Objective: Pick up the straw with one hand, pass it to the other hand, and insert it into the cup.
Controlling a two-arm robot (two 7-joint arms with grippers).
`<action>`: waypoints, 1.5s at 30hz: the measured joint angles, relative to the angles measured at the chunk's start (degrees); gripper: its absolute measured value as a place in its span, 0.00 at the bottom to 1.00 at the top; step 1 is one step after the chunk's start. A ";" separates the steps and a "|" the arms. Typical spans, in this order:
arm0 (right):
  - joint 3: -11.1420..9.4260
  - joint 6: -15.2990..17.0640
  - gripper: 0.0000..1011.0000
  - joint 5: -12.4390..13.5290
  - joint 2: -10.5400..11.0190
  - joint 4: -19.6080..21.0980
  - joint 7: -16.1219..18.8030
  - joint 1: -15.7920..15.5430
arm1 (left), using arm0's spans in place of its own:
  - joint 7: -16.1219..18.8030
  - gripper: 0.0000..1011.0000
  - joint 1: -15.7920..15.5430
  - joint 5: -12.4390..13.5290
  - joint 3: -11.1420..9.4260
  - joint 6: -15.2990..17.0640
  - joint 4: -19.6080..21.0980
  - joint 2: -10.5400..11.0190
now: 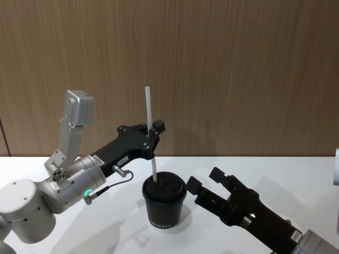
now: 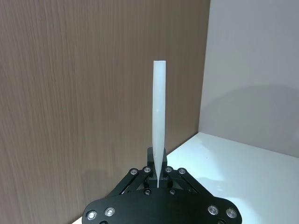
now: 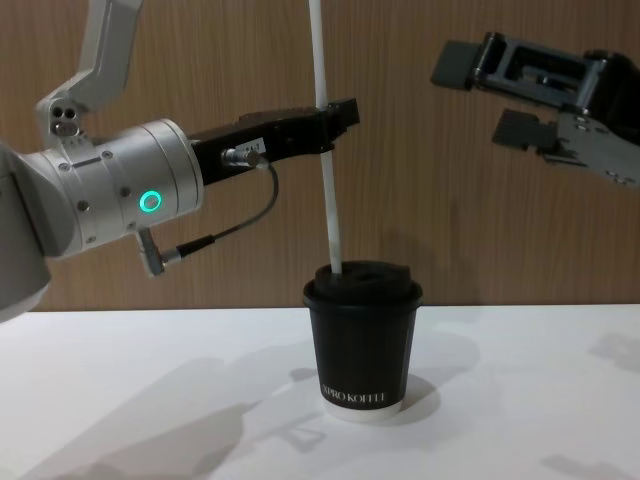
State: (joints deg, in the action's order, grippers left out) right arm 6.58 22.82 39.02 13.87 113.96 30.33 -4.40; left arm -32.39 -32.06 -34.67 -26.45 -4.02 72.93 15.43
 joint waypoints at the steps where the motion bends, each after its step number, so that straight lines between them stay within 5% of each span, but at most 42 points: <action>1: 0.00 0.00 0.99 0.00 0.00 0.00 0.00 0.00 | -0.01 0.00 -0.01 0.00 -0.01 0.04 -0.04 -0.01; 14: 0.00 0.00 0.99 0.00 0.00 0.00 0.00 0.00 | -0.74 0.03 -0.11 -0.34 -0.35 0.12 -0.93 -0.19; 32: 0.00 0.00 0.99 0.00 0.00 0.00 0.00 0.00 | -0.55 0.56 0.63 -0.67 -0.29 0.01 0.22 0.25; 45: 0.00 0.00 0.99 0.00 0.00 0.00 0.00 0.00 | 2.01 0.95 3.05 -0.41 1.23 -0.07 6.81 1.90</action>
State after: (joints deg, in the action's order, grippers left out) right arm 6.58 22.81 39.02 13.87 113.96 30.33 -4.40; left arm -30.38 -29.01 -35.07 -25.22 -4.08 79.74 17.33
